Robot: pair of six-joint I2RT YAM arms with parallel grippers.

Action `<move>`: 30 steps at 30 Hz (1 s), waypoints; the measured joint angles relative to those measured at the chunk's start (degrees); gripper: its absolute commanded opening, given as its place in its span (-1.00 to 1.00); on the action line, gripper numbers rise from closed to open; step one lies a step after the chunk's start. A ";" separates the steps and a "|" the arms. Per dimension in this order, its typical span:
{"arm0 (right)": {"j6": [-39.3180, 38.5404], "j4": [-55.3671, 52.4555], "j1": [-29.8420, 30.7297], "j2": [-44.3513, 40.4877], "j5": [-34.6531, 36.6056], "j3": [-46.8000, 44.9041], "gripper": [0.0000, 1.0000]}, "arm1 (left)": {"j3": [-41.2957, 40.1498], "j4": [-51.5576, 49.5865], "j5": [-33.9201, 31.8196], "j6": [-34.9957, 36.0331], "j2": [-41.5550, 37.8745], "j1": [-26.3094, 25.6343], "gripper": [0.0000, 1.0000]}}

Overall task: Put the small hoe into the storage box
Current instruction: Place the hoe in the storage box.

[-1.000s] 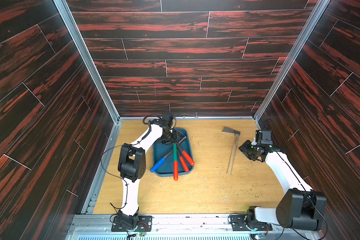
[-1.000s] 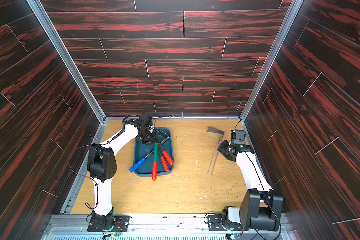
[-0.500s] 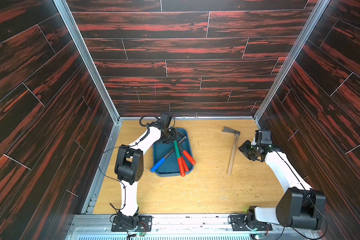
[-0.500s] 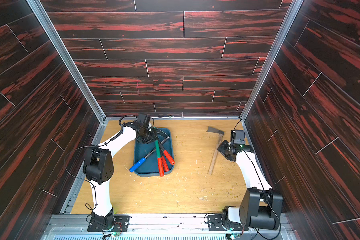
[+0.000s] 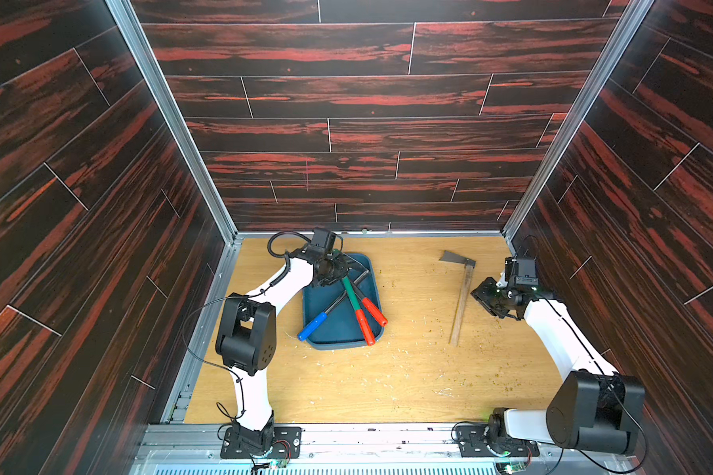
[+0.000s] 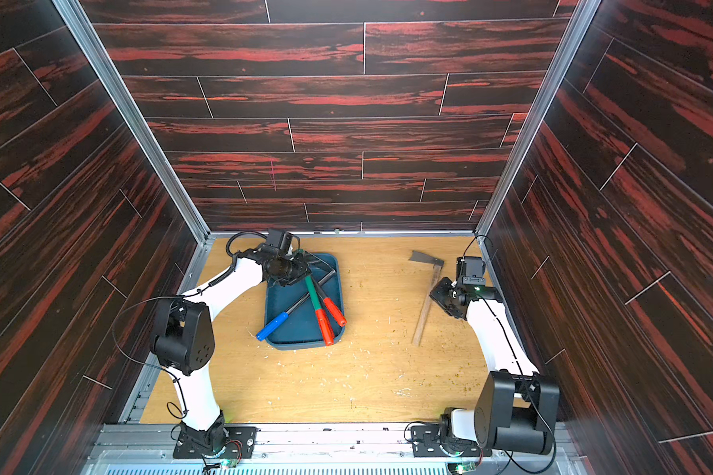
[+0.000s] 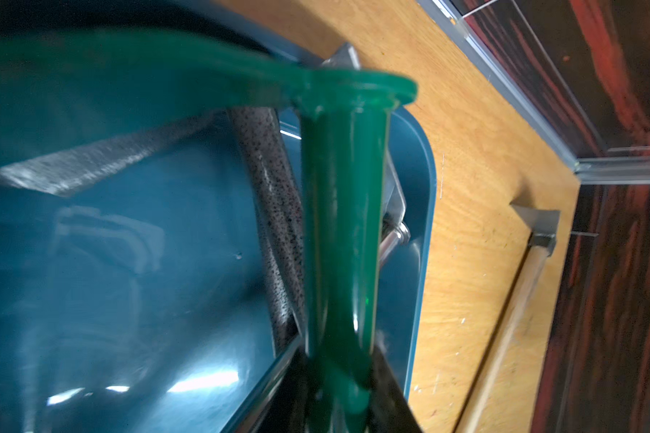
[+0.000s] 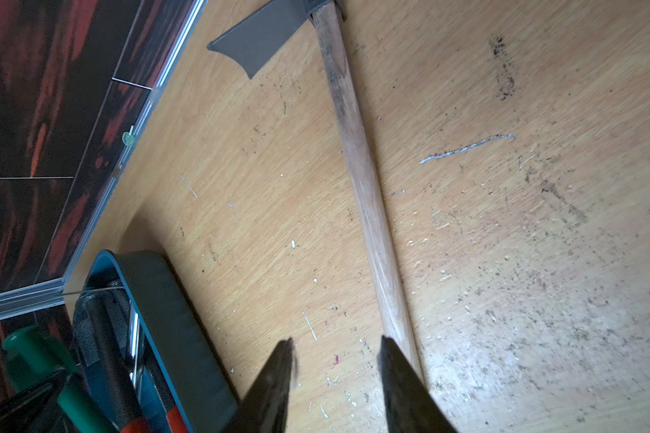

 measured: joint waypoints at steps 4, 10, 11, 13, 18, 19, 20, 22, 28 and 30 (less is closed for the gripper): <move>-0.02 0.07 0.00 0.00 0.00 -0.11 -0.16 | -1.90 2.10 1.25 -3.17 0.00 0.07 -1.00; -0.02 0.17 0.02 0.00 0.00 -0.68 -0.16 | -3.08 5.38 2.43 -6.84 0.00 0.20 -1.00; -0.02 0.17 0.02 0.00 0.00 -0.68 -0.16 | -3.19 5.92 2.60 -7.37 0.00 0.28 -1.00; -0.02 0.22 0.02 0.00 0.00 -0.70 -0.16 | -3.65 7.13 3.02 -8.15 0.00 0.48 -0.99; -0.02 0.28 0.02 0.00 0.00 -0.70 -0.16 | -5.01 7.98 3.45 -9.62 0.00 1.38 -0.81; -0.02 0.33 0.02 0.00 0.02 -0.70 -0.16 | -5.20 7.96 3.41 -9.70 0.00 1.53 -0.77; -0.02 0.33 0.02 0.00 0.02 -0.70 -0.16 | -5.44 7.91 3.32 -9.73 0.00 1.66 -0.73; -0.02 0.35 0.04 0.00 0.02 -0.70 -0.16 | -5.64 7.67 3.19 -9.68 0.00 1.84 -0.68; -0.02 0.35 0.04 0.00 0.04 -0.70 -0.16 | -5.79 7.04 2.71 -9.46 -0.04 1.79 -0.30; -0.02 0.35 0.04 0.00 0.07 -0.70 -0.15 | -5.84 6.86 2.38 -9.33 -0.37 1.95 -0.20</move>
